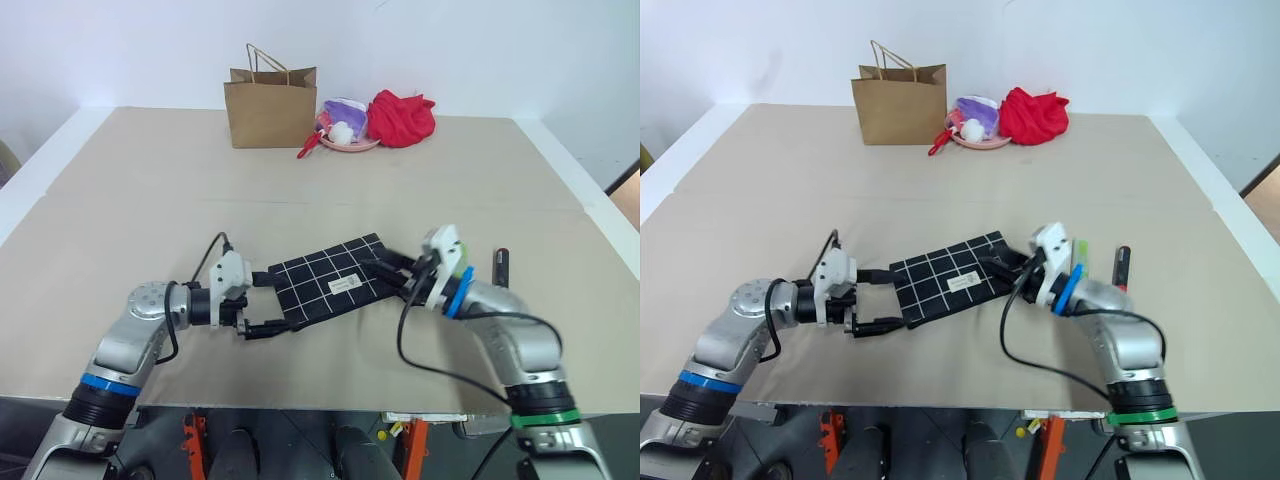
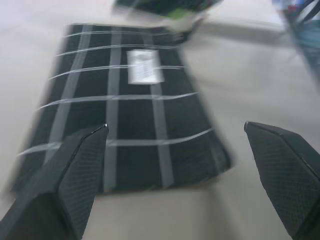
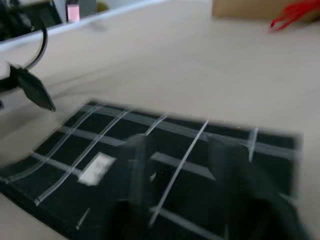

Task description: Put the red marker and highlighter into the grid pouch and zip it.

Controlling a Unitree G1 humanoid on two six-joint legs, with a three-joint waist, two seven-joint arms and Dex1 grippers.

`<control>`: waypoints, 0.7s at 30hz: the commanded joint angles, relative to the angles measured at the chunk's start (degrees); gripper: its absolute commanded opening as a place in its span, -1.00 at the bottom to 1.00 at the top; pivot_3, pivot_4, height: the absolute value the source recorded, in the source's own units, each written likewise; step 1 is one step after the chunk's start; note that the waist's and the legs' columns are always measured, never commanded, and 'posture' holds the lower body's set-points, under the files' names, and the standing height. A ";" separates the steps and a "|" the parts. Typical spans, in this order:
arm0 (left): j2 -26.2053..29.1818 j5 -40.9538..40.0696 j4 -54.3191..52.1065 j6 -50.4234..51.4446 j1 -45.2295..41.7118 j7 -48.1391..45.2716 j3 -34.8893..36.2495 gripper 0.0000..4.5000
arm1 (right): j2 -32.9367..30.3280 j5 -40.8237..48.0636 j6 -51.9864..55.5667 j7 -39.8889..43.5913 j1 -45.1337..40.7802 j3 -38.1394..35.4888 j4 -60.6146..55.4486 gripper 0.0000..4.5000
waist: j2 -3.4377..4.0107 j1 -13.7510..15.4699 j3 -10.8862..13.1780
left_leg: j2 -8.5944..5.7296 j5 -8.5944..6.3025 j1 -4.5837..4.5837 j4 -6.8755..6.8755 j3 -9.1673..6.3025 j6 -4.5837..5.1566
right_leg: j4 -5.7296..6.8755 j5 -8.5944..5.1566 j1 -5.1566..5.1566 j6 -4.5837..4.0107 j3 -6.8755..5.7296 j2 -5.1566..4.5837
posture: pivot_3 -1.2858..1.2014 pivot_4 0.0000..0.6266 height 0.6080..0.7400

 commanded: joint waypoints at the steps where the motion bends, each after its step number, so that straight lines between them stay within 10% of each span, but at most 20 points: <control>1: 0.00 -0.37 -2.97 -0.34 -0.17 0.33 0.22 1.00 | -0.56 -2.65 -5.06 -0.61 0.07 -1.91 2.82 -0.99 | 0.00 -0.02 0.00 | 0.00 0.00 0.01 0.03 0.00 0.00 | 0.00 0.00 0.02 0.00 0.00 0.00 | 0.03 -0.52 1.00; 10: -0.26 1.12 -5.26 -1.70 1.59 1.42 -1.58 1.00 | 1.43 -6.84 -9.49 -1.21 0.02 0.18 7.16 -0.99 | 0.02 -0.29 -0.02 | 0.03 0.05 0.11 0.07 0.00 0.08 | 0.02 0.12 0.04 0.04 0.00 0.04 | 0.03 -0.52 1.00; 21: 0.35 17.92 9.72 -30.18 -2.58 3.18 -5.64 1.00 | 3.30 -8.35 -9.84 -0.97 -0.34 1.11 6.02 -0.99 | 0.06 -0.37 -0.04 | 0.03 0.08 0.18 0.14 0.01 0.11 | 0.02 0.05 0.13 -0.20 0.00 0.03 | 0.03 -0.52 1.00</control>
